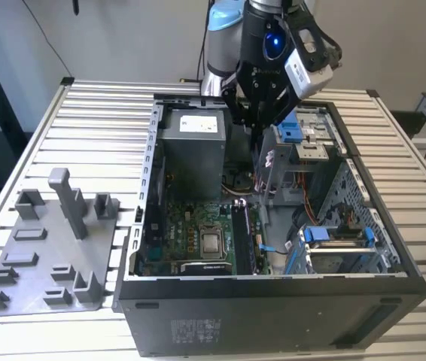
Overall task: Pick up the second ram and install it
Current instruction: 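Insert the second ram into the second slot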
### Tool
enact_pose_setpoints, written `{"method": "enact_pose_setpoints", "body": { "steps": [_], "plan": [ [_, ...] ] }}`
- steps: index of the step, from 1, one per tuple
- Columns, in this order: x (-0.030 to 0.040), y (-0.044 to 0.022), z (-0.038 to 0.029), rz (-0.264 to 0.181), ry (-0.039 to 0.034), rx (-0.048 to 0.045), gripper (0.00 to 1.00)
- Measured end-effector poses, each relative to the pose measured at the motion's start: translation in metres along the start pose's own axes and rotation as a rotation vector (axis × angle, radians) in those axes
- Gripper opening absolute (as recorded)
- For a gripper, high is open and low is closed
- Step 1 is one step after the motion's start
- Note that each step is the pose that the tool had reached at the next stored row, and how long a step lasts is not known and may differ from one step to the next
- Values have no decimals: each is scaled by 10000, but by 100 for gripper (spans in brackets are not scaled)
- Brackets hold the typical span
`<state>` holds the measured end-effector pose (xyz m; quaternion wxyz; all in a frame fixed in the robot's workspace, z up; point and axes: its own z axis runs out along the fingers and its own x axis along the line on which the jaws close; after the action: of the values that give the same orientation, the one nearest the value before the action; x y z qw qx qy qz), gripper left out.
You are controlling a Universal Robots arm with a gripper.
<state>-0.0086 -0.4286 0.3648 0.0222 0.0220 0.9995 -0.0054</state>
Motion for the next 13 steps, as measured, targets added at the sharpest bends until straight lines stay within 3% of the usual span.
{"method": "enact_pose_setpoints", "body": {
  "steps": [13],
  "plan": [
    [17,5,235,-62,-1,-1,14]
  ]
}}
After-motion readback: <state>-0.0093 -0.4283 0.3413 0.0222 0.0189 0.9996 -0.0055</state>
